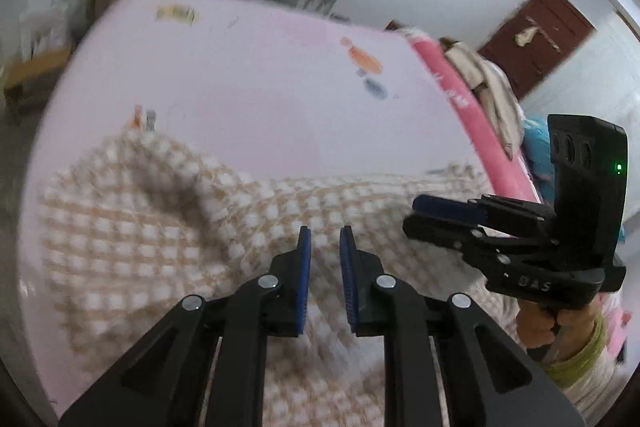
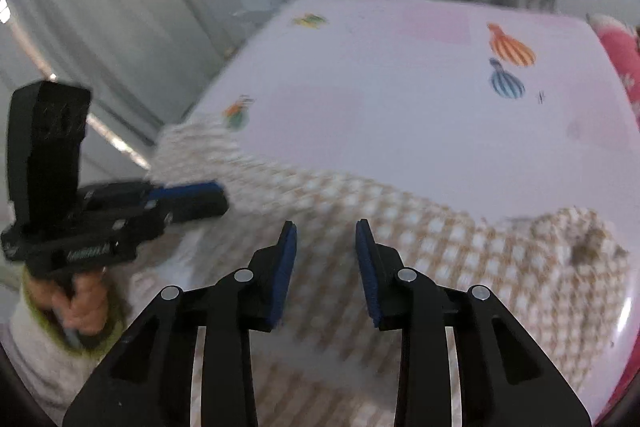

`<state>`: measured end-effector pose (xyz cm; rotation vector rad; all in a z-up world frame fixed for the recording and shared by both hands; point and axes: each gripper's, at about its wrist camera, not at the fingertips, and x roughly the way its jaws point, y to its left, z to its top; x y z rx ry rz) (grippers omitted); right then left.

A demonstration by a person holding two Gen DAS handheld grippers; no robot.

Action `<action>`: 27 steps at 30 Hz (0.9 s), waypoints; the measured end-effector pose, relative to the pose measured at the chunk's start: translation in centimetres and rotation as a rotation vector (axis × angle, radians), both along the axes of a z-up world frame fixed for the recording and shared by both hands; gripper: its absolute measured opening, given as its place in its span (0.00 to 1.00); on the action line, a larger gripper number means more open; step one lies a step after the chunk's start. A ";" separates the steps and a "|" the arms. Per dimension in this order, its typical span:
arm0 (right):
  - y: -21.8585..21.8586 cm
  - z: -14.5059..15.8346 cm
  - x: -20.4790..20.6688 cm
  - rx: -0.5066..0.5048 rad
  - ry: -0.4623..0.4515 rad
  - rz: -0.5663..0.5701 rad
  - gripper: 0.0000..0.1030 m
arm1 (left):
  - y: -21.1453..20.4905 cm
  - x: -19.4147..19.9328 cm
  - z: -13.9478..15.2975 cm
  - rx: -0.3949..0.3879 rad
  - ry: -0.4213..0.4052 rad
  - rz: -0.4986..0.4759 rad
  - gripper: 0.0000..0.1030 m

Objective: Fold large clothes
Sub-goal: 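Lift the collar edge with both grippers and fold it toward the hem, then lay the collar section down on the coat and open both grippers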

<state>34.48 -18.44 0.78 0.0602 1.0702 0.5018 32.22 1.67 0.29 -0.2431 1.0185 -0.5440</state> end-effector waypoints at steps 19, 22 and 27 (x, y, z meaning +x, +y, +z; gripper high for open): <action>-3.9 -1.1 -6.7 -0.103 -0.022 -0.196 0.37 | 0.0 -5.5 -0.6 0.177 -0.019 -0.012 0.16; -5.0 0.5 -9.2 -0.061 -0.030 -0.253 0.43 | 0.7 -7.5 0.6 0.211 -0.041 0.006 0.17; -6.4 2.0 -15.3 0.017 -0.037 -0.338 0.60 | 3.1 -12.8 2.6 0.166 -0.061 0.050 0.37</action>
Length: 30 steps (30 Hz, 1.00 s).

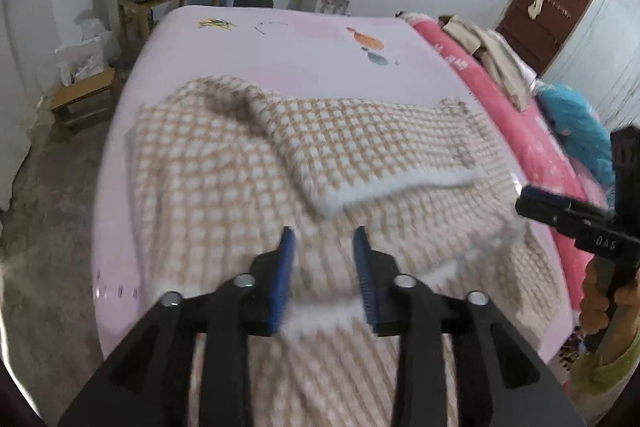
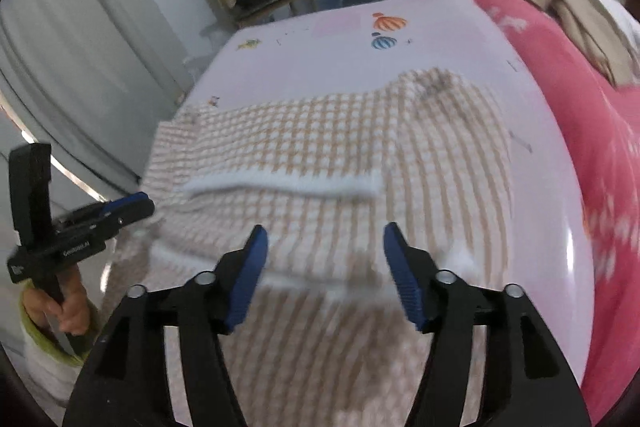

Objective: Fold large clothes
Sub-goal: 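Lay the collar section down on the coat and open both grippers, then press both open grippers on the folded coat to flatten it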

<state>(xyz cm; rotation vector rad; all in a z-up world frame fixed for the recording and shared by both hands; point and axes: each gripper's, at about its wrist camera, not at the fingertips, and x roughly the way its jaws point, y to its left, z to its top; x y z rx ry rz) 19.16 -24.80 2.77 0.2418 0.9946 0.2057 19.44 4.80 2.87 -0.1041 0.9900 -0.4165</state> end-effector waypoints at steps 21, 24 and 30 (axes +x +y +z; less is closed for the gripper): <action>5.2 -5.5 -9.3 -0.081 0.088 -0.004 0.79 | -3.5 -10.6 -5.3 0.286 0.036 0.026 0.73; 5.3 -5.5 -9.5 -0.087 0.067 -0.003 0.81 | -3.6 -10.9 -5.9 0.307 0.019 0.045 0.76; 5.0 -4.9 -9.4 -0.061 0.077 -0.012 0.81 | -3.0 -10.8 -6.2 0.296 0.031 0.054 0.79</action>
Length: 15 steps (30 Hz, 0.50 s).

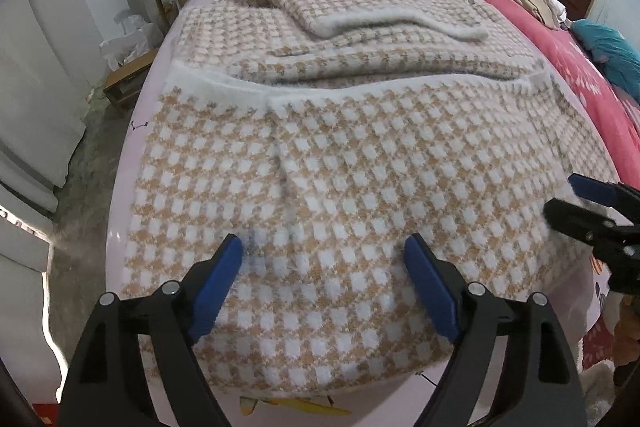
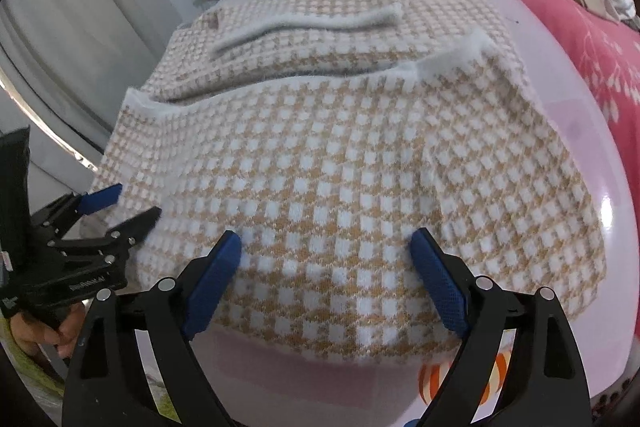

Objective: Fold large clothes
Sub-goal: 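Press both open grippers on the folded coat to flatten it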

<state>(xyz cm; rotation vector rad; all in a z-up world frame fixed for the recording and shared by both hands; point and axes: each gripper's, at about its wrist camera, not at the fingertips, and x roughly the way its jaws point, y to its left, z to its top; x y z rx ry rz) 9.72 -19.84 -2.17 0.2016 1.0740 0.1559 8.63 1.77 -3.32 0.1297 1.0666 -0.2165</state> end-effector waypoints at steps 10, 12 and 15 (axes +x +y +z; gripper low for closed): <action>0.9 0.2 1.0 0.003 -0.023 0.025 0.81 | -0.1 0.1 0.0 0.004 0.012 0.008 0.80; 1.2 -0.3 1.2 -0.006 -0.022 0.023 0.82 | -0.1 0.1 0.1 0.005 0.013 0.010 0.80; 1.3 -0.3 1.3 -0.011 -0.019 0.028 0.82 | -0.1 0.1 0.1 0.004 0.016 0.013 0.80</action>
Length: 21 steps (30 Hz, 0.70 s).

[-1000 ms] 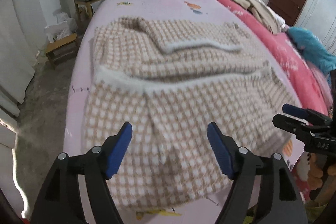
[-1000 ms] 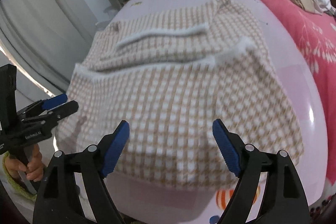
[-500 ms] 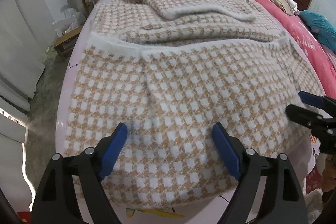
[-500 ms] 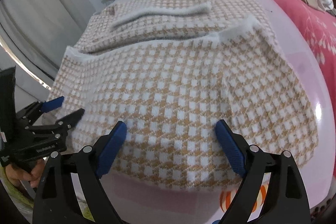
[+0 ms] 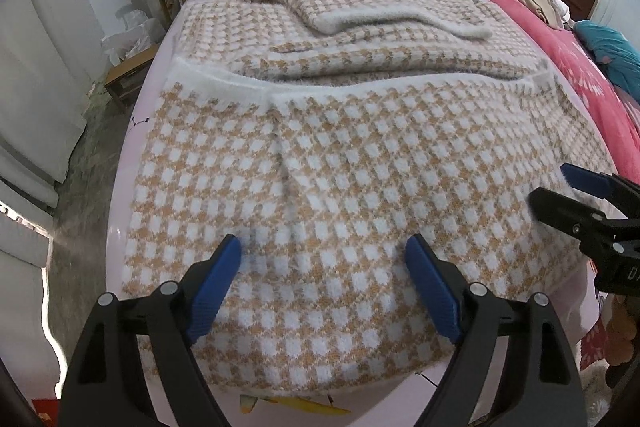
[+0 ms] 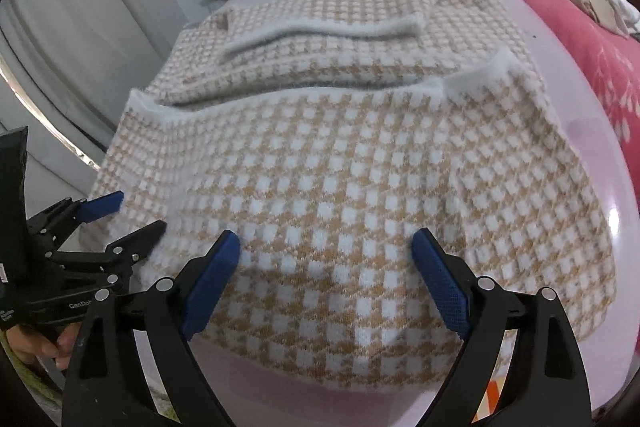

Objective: Fold large clothes
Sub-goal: 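Press both open grippers on the folded coat to flatten it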

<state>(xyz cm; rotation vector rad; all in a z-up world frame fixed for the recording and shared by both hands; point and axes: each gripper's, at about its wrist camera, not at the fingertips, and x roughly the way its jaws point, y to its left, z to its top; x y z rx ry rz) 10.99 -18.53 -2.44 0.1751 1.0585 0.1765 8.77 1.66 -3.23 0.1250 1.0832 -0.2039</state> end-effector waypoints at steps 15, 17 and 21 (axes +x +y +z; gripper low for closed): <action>0.1 -0.1 0.0 -0.002 0.002 0.003 0.83 | 0.0 0.0 0.0 0.001 0.000 -0.001 0.80; 0.1 -0.1 0.0 -0.002 0.002 0.003 0.83 | 0.0 0.0 0.0 0.001 0.000 -0.002 0.80; 0.0 -0.1 0.0 -0.001 0.002 0.004 0.83 | 0.0 0.0 0.1 -0.003 -0.003 -0.001 0.80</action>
